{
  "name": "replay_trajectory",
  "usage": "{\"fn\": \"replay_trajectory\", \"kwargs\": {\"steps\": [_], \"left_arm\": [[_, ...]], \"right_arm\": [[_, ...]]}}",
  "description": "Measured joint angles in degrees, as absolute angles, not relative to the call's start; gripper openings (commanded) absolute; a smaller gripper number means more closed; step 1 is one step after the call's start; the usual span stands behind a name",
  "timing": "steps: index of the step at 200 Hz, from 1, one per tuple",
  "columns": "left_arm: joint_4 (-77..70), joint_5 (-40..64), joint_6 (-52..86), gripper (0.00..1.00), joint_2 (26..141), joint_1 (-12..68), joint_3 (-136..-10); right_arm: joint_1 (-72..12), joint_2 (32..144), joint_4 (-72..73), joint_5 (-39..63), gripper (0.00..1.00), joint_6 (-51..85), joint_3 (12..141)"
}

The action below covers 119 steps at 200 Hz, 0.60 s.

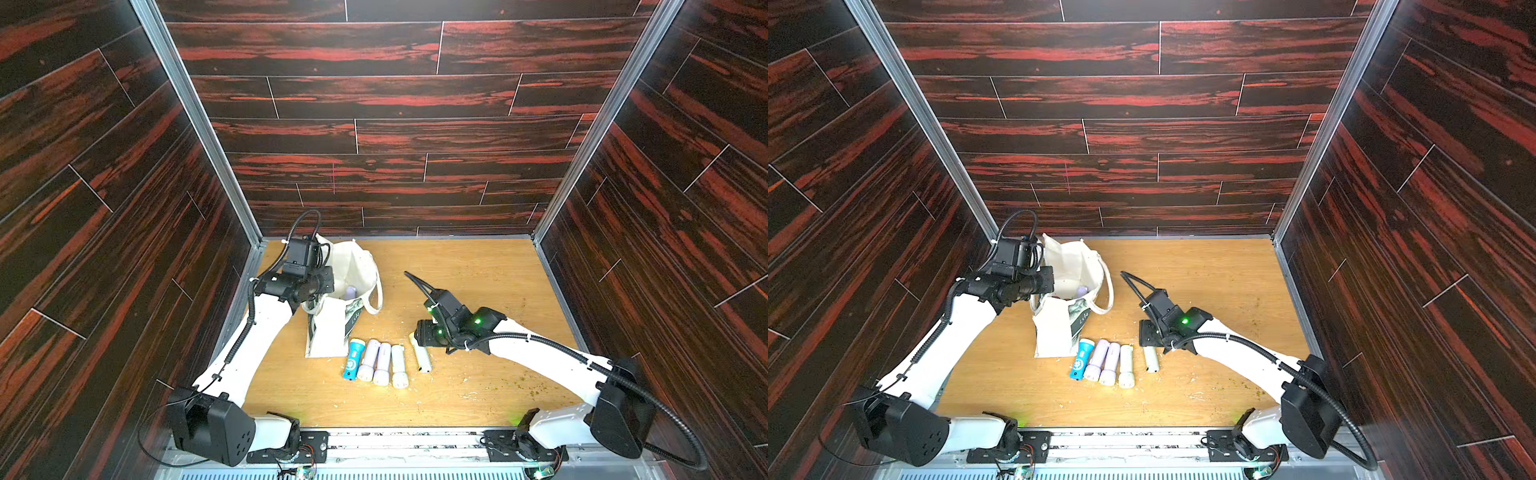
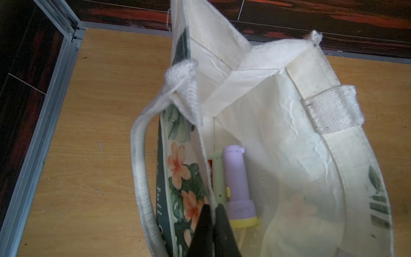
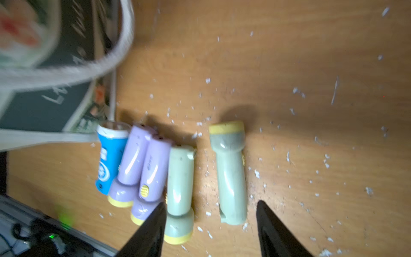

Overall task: Put the flashlights into the tote bags
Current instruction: Place the flashlight in the canvas bag, then pick up the flashlight from the center of the board.

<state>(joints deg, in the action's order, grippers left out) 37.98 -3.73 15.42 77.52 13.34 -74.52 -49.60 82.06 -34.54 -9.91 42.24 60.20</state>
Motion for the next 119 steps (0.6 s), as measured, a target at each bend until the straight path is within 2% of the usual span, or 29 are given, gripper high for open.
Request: {"fn": "replay_trajectory", "kwargs": {"steps": [60,119], "left_arm": [[37.98,-3.40,15.44,0.00,77.52,12.99,-74.48],[37.82,-2.09,15.46,0.00,77.52,12.73,-74.37]], "right_arm": [[-51.64,91.42,-38.26,-11.57,0.64,44.45,63.18],[-51.53,97.78,-38.98,-12.69,0.57,44.27,64.90]]}}
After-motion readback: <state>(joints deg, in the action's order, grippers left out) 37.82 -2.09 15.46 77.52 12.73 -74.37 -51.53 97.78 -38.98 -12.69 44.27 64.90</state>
